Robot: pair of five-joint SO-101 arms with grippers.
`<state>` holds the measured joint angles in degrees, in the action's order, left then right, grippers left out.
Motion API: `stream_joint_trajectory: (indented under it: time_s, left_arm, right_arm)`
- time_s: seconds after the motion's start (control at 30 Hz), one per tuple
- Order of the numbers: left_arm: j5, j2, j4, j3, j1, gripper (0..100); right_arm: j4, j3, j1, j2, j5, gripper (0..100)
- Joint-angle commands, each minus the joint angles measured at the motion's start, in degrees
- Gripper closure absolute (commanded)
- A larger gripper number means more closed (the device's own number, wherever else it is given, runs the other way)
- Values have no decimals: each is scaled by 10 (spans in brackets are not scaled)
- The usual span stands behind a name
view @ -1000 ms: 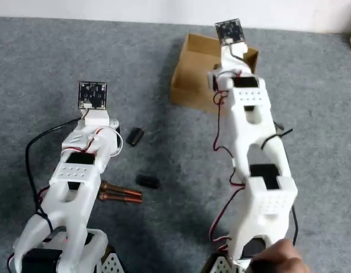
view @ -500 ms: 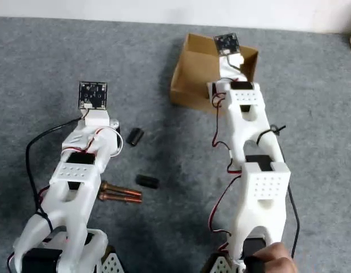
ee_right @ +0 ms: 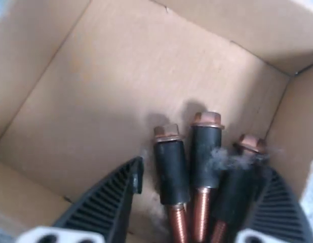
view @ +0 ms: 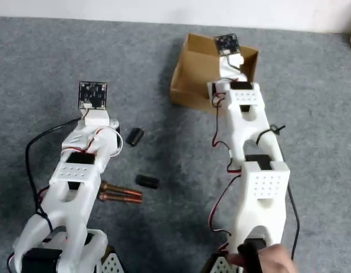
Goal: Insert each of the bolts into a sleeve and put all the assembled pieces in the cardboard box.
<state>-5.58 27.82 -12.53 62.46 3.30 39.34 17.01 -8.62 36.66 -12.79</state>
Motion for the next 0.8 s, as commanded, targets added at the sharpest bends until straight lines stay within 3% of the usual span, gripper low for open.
stream_joint_trajectory:
  time_s: [0.0, 0.3, 0.5, 0.77]
  left_arm:
    - [-2, 0, 11, -28, 5, 989]
    - [-2, 0, 12, -28, 5, 989]
    - [-2, 0, 12, -28, 5, 989]
    - [-2, 0, 12, -28, 5, 989]
  right_arm:
    - [51, 18, 3, -10, 3, 680]
    - [182, 84, -9, -64, 6, 680]
    - [247, 87, -11, -138, 55, 680]
    - [322, 84, -62, -272, 55, 680]
